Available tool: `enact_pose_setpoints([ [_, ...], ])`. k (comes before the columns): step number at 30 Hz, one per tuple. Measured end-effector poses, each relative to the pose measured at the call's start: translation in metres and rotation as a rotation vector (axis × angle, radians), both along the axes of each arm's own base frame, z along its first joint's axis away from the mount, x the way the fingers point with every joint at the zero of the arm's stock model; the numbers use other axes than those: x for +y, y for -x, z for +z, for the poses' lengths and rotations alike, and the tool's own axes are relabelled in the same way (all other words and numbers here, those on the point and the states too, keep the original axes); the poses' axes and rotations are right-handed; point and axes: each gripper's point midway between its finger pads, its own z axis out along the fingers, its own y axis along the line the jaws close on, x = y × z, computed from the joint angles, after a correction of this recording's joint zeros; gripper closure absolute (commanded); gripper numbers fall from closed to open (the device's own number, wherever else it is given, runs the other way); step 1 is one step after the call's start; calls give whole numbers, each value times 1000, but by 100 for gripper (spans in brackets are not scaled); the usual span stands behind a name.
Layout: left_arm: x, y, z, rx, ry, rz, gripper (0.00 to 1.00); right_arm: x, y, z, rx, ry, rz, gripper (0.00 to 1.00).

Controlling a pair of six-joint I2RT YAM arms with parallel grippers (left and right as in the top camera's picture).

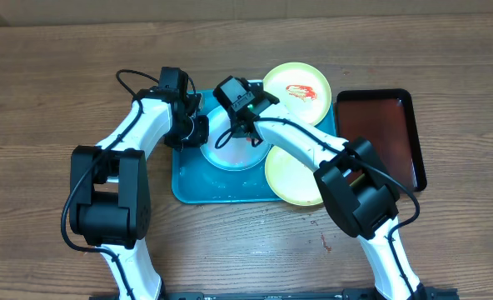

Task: Clean dirty plates on tray and stack at the side
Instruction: 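Scrub the white plate with the sponge while the left gripper holds it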

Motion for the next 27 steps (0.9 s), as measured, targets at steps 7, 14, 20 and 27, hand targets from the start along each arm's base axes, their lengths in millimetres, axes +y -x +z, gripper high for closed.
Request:
enact_pose_setpoints([
  [7, 1, 0, 0, 1, -3, 0, 96, 47, 2, 1, 32, -202, 160, 96],
  [14, 3, 2, -1, 9, -7, 5, 96, 67, 24, -6, 161, -328, 276, 96],
  [20, 4, 4, -1, 19, -10, 6, 96, 68, 54, -9, 297, -367, 333, 96],
  [27, 4, 5, -1, 23, -9, 5, 96, 46, 83, -11, 448, -290, 301, 96],
])
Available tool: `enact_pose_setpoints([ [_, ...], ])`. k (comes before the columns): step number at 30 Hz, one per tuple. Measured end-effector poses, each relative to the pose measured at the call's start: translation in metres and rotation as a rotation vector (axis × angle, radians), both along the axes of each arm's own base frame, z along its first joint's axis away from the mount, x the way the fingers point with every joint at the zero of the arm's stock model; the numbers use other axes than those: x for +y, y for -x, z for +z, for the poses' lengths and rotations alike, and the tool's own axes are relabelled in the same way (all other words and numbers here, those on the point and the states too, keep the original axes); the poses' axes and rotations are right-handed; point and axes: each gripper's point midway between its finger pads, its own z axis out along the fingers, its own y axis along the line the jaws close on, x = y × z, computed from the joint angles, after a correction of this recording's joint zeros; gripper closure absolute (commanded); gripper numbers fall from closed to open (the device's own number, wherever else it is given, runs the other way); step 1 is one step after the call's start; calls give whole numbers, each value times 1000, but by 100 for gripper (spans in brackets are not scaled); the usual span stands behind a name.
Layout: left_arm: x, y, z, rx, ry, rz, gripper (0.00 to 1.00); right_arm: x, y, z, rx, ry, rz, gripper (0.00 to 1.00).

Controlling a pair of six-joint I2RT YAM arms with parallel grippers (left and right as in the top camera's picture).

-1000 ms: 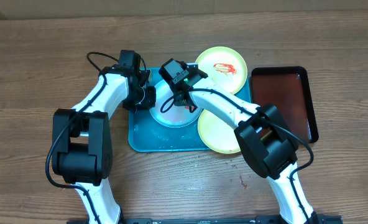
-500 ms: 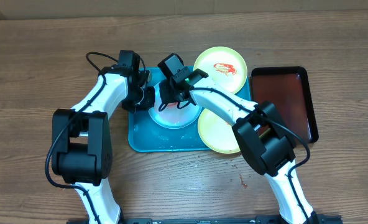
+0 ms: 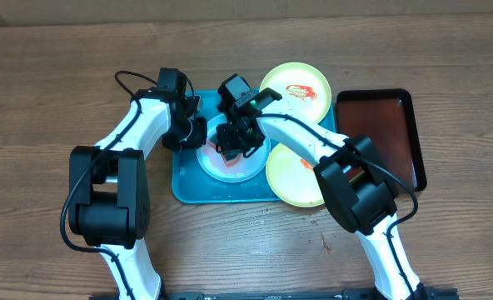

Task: Clean dirty plates on tray and stack at the side
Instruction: 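Scrub the white plate with the sponge while the left gripper holds it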

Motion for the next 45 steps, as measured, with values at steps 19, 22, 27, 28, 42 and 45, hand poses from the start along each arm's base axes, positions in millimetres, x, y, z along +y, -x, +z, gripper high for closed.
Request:
enact_pose_setpoints([
  [19, 0, -2, 0, -8, 1, 0, 96, -65, -61, 9, -313, 408, -184, 96],
  [22, 0, -2, 0, -8, -1, 0, 96, -62, -58, 7, -297, 395, -177, 96],
  [27, 0, -2, 0, -8, -3, 0, 96, -61, -50, 0, -244, 382, -165, 96],
  [28, 0, -2, 0, -9, -5, 0, 96, -61, -48, 0, -229, 375, -164, 96],
  [42, 5, -2, -1, -10, -26, 1, 96, -11, -6, 1, -18, 116, -30, 96],
  [45, 5, -2, -1, -11, -26, 1, 96, 12, 10, 2, 7, 52, 19, 96],
])
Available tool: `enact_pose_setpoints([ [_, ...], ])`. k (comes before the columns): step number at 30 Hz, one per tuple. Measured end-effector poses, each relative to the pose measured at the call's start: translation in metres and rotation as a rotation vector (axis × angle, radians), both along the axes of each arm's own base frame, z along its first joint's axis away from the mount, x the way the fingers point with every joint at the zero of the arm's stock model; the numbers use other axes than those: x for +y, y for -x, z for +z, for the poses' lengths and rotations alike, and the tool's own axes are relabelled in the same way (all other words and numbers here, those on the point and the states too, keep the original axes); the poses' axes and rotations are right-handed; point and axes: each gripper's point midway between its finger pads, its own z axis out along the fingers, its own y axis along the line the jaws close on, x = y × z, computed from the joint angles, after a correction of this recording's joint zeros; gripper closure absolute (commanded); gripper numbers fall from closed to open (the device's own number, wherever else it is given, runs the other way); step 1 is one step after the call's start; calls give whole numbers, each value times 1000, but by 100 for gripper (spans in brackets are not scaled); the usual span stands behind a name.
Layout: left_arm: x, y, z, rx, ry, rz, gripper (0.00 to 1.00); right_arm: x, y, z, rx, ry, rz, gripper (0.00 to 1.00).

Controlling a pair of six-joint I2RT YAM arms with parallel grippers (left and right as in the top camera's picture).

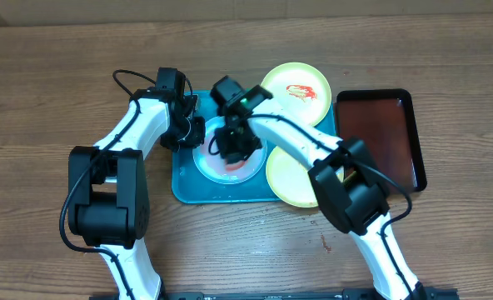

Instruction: Clean dirty plates on tray and stack at the side

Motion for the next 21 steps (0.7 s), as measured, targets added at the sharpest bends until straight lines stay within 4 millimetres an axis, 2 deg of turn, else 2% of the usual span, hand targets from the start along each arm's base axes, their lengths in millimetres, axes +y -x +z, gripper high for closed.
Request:
enact_pose_setpoints([
  [2, 0, 0, 0, 0, 0, 0, 96, 14, 11, 0, 30, -45, 32, 96],
  [4, 0, 0, 0, 1, 1, 0, 96, 20, 16, 0, 55, -74, 34, 96],
  [9, -1, 0, 0, 1, 13, -4, 96, 14, 16, 5, 126, -129, 21, 96],
  [13, -5, 2, 1, 6, 36, -26, 96, -1, 10, 10, 174, -140, -20, 96],
  [16, -7, 9, 1, 31, 47, -41, 96, -20, -2, 22, 187, -150, -67, 96],
  [19, -9, 15, 2, 48, 57, -69, 96, -46, -19, 49, 161, -172, -116, 96],
  [21, -9, 16, 4, 50, 58, -82, 96, -70, -33, 78, 117, -193, -157, 96],
])
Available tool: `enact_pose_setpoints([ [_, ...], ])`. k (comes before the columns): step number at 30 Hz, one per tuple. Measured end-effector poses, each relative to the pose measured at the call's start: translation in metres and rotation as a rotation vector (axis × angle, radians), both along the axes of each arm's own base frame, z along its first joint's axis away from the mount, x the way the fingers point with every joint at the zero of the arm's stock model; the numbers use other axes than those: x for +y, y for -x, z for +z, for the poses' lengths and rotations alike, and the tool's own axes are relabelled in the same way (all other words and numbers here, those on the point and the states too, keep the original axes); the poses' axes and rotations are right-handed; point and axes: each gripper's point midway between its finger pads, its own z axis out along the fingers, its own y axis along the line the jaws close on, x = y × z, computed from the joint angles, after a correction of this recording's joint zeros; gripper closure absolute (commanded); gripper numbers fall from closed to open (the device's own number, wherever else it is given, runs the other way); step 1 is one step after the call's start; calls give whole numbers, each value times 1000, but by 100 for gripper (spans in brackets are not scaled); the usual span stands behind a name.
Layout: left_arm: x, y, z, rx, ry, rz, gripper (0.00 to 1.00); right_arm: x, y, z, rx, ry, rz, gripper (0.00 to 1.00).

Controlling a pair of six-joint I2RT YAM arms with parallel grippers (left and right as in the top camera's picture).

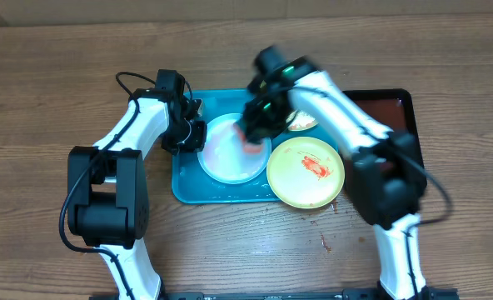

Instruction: Clean dirty plates on tray and stack at the side

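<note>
A white plate (226, 150) lies in the teal tray (185, 187). My left gripper (194, 135) sits at the plate's left rim and appears shut on it. My right gripper (253, 127) is blurred with motion over the plate's right rim, with a pinkish-red sponge (251, 140) under its fingers. A yellow-green plate (306, 171) with a red smear rests at the tray's right edge. A second yellow-green plate (302, 122) behind it is mostly hidden by the right arm.
A dark red tray (392, 125) lies on the wooden table at the right, partly covered by the right arm. A small red spot (325, 242) marks the table in front of the plates.
My right gripper has shifted from the middle of the white plate to its right rim with the sponge. The arm has swung right, uncovering the near yellow-green plate. My left gripper has stayed put.
My left gripper has been at the white plate's left rim throughout. My right gripper was over the plate's far part, then over its middle with the pinkish-red sponge showing beneath it at two moments. Now it is at the plate's right rim.
</note>
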Motion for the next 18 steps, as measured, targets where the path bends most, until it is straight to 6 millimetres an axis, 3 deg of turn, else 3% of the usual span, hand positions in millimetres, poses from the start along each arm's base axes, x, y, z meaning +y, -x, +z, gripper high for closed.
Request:
enact_pose_setpoints([
  [4, 3, -3, 18, -39, -15, -12, 96, -46, -18, 64, -111, -34, -79, 96],
  [8, 15, -8, 56, -135, -81, -6, 96, -88, -19, 119, -218, -33, -150, 96],
  [12, 32, -10, 91, -226, -167, 28, 96, -121, -15, 142, -266, 11, -209, 96],
  [18, 64, -5, 126, -303, -337, 139, 96, -158, -18, 136, -254, 105, -278, 96],
])
